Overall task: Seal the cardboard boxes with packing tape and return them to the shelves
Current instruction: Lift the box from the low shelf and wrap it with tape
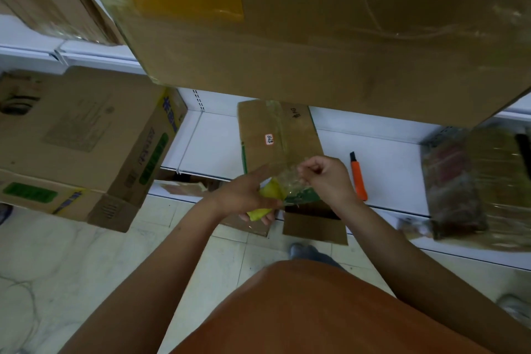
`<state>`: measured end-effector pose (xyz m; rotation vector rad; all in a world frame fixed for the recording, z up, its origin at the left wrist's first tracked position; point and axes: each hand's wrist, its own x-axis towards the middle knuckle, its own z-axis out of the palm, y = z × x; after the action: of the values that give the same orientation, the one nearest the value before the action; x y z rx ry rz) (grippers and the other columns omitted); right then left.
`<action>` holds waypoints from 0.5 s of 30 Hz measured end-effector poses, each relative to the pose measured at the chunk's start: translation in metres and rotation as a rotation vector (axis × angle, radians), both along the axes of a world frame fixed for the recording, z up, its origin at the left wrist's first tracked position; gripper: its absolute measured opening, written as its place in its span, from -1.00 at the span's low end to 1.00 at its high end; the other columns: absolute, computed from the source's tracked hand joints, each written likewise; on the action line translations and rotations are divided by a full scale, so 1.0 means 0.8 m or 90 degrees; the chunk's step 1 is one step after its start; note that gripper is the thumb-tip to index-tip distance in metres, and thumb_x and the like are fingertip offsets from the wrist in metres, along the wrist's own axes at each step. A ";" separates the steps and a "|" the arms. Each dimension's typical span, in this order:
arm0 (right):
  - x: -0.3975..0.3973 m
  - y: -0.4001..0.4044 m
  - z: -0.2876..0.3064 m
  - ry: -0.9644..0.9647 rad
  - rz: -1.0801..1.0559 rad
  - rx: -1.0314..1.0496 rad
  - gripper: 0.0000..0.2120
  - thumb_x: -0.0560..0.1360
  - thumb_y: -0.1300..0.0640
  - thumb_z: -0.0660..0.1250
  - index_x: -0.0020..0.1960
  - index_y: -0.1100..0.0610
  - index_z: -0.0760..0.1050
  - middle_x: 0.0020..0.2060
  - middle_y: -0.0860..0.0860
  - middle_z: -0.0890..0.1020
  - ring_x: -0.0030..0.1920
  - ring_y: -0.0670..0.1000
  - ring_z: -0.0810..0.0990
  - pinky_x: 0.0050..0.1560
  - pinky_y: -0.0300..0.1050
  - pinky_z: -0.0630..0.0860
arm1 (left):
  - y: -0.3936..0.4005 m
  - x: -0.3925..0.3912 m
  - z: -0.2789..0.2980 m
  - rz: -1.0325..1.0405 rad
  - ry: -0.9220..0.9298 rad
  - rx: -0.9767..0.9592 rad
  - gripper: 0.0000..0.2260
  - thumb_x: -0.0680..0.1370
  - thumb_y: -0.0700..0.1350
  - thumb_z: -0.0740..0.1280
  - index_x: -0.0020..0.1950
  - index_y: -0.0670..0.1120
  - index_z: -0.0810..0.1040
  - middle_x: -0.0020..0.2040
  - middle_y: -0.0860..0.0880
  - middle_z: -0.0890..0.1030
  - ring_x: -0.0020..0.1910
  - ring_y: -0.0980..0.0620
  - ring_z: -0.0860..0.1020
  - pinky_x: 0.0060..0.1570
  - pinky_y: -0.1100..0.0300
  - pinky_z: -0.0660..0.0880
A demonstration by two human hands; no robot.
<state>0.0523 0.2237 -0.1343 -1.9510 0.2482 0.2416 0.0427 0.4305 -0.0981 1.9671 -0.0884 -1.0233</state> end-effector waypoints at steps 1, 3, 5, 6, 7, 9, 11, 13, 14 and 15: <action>-0.002 0.001 -0.007 -0.012 -0.002 -0.029 -0.94 0.55 0.18 0.40 -0.07 0.05 0.62 -0.23 -0.06 0.68 -0.24 -0.15 0.64 -0.15 -0.33 0.54 | 0.001 0.001 -0.001 0.005 -0.019 0.002 -0.50 0.55 0.01 0.45 0.31 0.37 0.25 -0.11 -0.05 0.73 -0.20 0.00 0.72 -0.41 0.23 0.53; -0.008 0.004 -0.021 -0.027 -0.011 -0.065 -0.94 0.55 0.19 0.39 -0.07 0.07 0.62 -0.23 -0.11 0.65 -0.21 -0.22 0.60 -0.18 -0.43 0.47 | -0.001 0.007 -0.010 -0.017 -0.110 0.068 -0.48 0.50 0.04 0.49 0.39 0.21 0.36 0.03 -0.03 0.72 -0.19 0.05 0.70 -0.44 0.31 0.50; -0.009 -0.006 -0.038 -0.029 -0.038 -0.106 -0.91 0.54 0.26 0.38 -0.09 0.10 0.61 -0.24 -0.13 0.60 -0.18 -0.26 0.54 -0.12 -0.45 0.45 | 0.001 0.012 -0.022 -0.098 -0.262 0.224 -0.48 0.46 0.17 0.49 0.37 0.09 0.46 0.15 0.02 0.66 -0.09 0.08 0.64 -0.29 0.29 0.54; -0.007 -0.021 -0.046 -0.013 -0.069 -0.129 -0.90 0.53 0.28 0.36 -0.08 0.13 0.61 -0.22 -0.11 0.59 -0.16 -0.24 0.54 -0.09 -0.46 0.43 | 0.007 0.012 -0.028 -0.149 -0.328 0.317 -0.50 0.46 0.23 0.45 0.33 0.08 0.50 0.12 0.04 0.66 -0.05 0.07 0.62 -0.18 0.20 0.58; -0.002 -0.042 -0.053 0.016 -0.120 -0.146 -0.90 0.52 0.29 0.34 -0.08 0.14 0.61 -0.20 -0.07 0.60 -0.13 -0.16 0.58 -0.07 -0.42 0.45 | 0.019 0.011 -0.033 -0.186 -0.367 0.397 -0.55 0.47 0.28 0.41 0.28 0.10 0.54 0.03 0.06 0.67 -0.07 0.08 0.62 -0.10 0.13 0.59; 0.008 -0.088 -0.061 0.047 -0.210 -0.190 -0.87 0.51 0.27 0.32 -0.06 0.19 0.65 -0.12 0.06 0.67 -0.03 0.07 0.64 0.03 -0.26 0.53 | 0.051 0.006 -0.041 -0.201 -0.358 0.468 -0.63 0.50 0.30 0.36 0.18 0.12 0.58 -0.20 0.12 0.62 -0.24 0.15 0.60 -0.12 0.16 0.60; 0.014 -0.117 -0.061 0.006 -0.219 -0.204 -0.87 0.50 0.37 0.30 -0.09 0.30 0.64 -0.10 0.11 0.67 0.00 0.03 0.59 0.02 -0.48 0.42 | 0.080 0.007 -0.050 -0.202 -0.348 0.496 -0.65 0.52 0.31 0.32 0.13 0.10 0.61 -0.28 0.12 0.59 -0.32 0.20 0.57 -0.18 0.20 0.59; 0.014 -0.116 -0.063 -0.027 -0.191 -0.206 -0.86 0.49 0.44 0.29 -0.10 0.31 0.60 -0.13 0.09 0.64 -0.04 -0.01 0.55 -0.01 -0.50 0.39 | 0.093 0.008 -0.060 -0.200 -0.339 0.509 -0.66 0.54 0.30 0.30 0.07 0.07 0.61 -0.25 0.10 0.60 -0.30 0.17 0.58 -0.15 0.17 0.60; 0.013 -0.111 -0.066 -0.033 -0.187 -0.210 -0.85 0.48 0.44 0.29 -0.12 0.27 0.60 -0.14 0.09 0.64 -0.07 0.03 0.56 0.04 -0.36 0.47 | 0.096 0.011 -0.066 -0.202 -0.341 0.514 -0.66 0.54 0.31 0.29 0.06 0.08 0.59 -0.24 0.10 0.60 -0.30 0.17 0.58 -0.14 0.15 0.60; 0.012 -0.106 -0.073 -0.041 -0.189 -0.204 -0.82 0.48 0.44 0.29 -0.14 0.22 0.58 -0.16 0.10 0.64 -0.08 0.09 0.59 0.08 -0.15 0.54 | 0.096 0.013 -0.073 -0.205 -0.345 0.520 -0.66 0.53 0.32 0.27 0.05 0.10 0.59 -0.24 0.10 0.60 -0.31 0.18 0.58 -0.13 0.15 0.61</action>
<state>0.0619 0.1387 -0.1924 -2.1993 0.5557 -0.0608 0.0534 0.5075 -0.1569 3.0256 -0.3365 -0.7387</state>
